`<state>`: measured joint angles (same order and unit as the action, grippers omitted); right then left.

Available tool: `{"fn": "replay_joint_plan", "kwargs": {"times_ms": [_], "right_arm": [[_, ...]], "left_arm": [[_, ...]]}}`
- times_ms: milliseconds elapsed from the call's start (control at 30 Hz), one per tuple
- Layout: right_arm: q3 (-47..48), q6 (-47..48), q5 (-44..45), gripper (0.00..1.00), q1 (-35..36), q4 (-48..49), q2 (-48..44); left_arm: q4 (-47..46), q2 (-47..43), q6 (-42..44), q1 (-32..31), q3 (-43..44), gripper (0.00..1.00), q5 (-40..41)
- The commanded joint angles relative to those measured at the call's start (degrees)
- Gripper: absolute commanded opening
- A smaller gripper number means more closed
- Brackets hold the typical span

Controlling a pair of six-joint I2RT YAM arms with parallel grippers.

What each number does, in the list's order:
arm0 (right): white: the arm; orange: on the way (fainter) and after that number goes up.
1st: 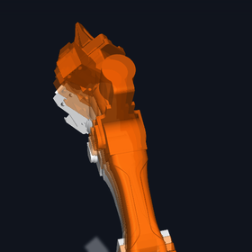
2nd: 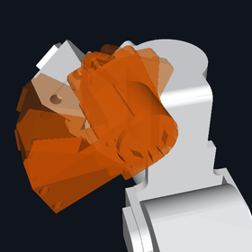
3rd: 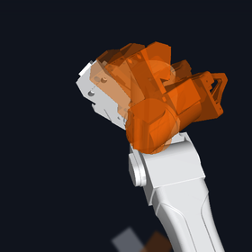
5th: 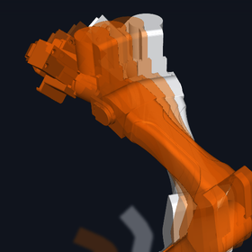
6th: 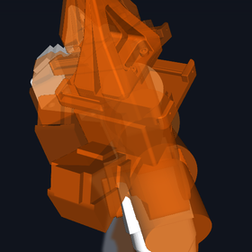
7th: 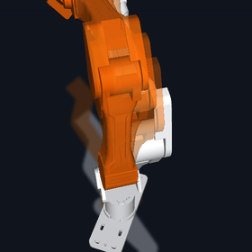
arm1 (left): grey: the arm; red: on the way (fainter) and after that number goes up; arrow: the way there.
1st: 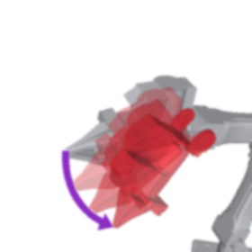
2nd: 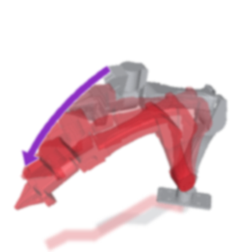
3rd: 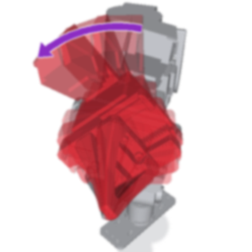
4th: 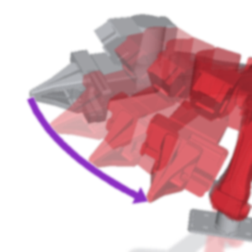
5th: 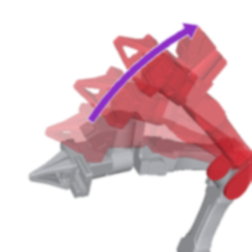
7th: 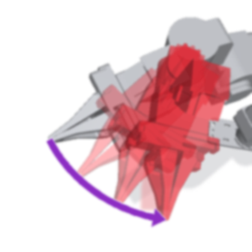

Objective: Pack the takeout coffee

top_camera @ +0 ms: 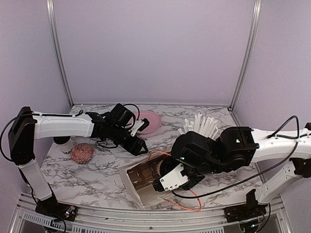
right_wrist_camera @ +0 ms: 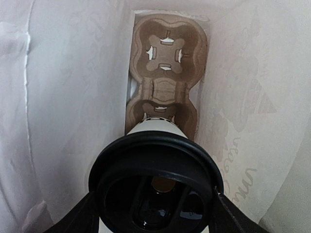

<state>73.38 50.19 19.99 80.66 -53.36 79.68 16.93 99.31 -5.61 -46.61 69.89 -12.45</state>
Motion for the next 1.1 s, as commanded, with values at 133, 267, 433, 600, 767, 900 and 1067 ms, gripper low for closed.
{"fn": "replay_joint_plan", "kwargs": {"times_ms": [133, 267, 433, 600, 767, 900, 1067], "right_arm": [[-2.84, 0.15, 5.87, 0.35, 0.19, 10.52, -0.84], [-4.08, 1.00, 5.51, 0.35, -0.17, 12.75, -0.93], [-4.86, 2.09, 4.01, 0.35, -0.99, 14.52, -0.39], [-4.75, 1.44, 2.82, 0.35, -2.50, 14.76, 0.92], [-4.56, 1.53, 1.44, 0.34, -3.40, 14.58, 1.81], [-4.93, 1.51, 0.76, 0.34, -3.58, 14.40, 2.19], [-5.33, 1.49, 0.69, 0.34, -3.99, 14.44, 2.50]], "left_arm": [[-1.39, 1.48, 0.37, 0.09, -0.86, 0.70, -4.70], [-1.62, 1.67, 0.65, 0.05, -0.94, 0.70, -5.81], [-1.85, 1.90, 0.69, 0.11, -0.90, 0.69, -6.51], [-1.98, 1.64, 0.89, 0.05, -1.40, 0.69, -6.65], [-2.07, 1.80, 0.93, 0.10, -1.43, 0.68, -7.36], [-2.25, 1.66, 0.87, -0.05, -1.59, 0.68, -7.64], [-2.58, 1.68, 0.80, -0.10, -1.69, 0.68, -7.95]]}}
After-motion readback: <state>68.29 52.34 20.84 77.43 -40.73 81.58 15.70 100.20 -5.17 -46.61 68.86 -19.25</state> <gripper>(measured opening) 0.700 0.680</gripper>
